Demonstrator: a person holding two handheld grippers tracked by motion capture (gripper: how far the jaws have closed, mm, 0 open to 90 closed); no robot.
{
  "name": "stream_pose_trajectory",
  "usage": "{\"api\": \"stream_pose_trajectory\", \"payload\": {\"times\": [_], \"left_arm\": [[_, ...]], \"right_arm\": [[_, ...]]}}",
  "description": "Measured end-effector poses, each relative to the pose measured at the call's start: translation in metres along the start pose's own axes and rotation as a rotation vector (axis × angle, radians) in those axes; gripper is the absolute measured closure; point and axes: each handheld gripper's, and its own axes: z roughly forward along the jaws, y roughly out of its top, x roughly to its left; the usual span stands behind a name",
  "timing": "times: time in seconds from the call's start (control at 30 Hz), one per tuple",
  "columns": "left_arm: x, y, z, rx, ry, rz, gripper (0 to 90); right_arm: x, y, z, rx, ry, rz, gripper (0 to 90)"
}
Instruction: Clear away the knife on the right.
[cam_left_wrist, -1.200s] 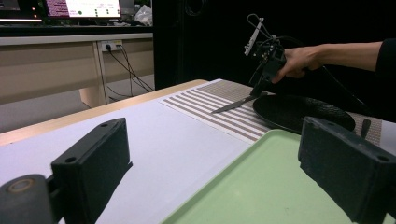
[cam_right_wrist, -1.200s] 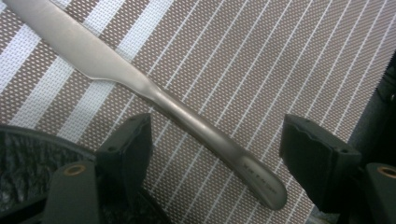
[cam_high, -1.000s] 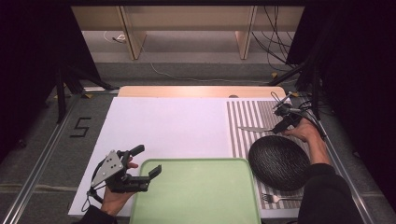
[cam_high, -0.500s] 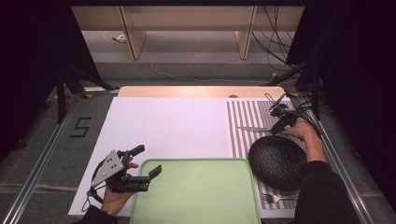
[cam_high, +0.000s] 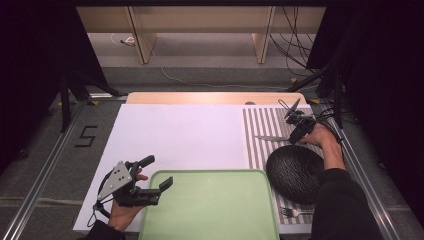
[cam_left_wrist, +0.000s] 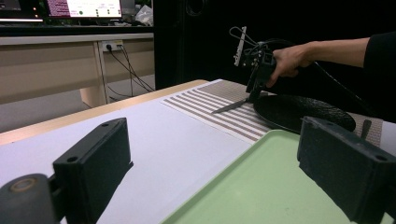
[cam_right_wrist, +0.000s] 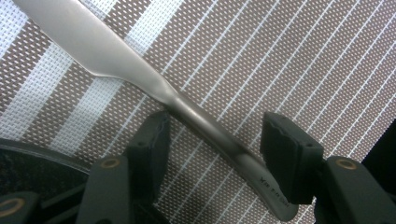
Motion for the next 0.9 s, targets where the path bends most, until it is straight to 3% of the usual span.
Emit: {"api": "stream_pose_trajectory", "payload": {"times": [0.7, 0.9], "left_arm": [[-0.0004, -0.0001, 0.0000, 0.001, 0.002, 0.003, 9.6], [-0.0001, 0.0001, -0.0007, -0.002, 0.005, -0.001, 9.6]], "right_arm": [[0.0003, 0.0017, -0.0001, 0.007, 0.030, -0.005, 51.6], [0.0002, 0.0015, -0.0005, 0.008, 0.054, -0.008, 58.6]]}}
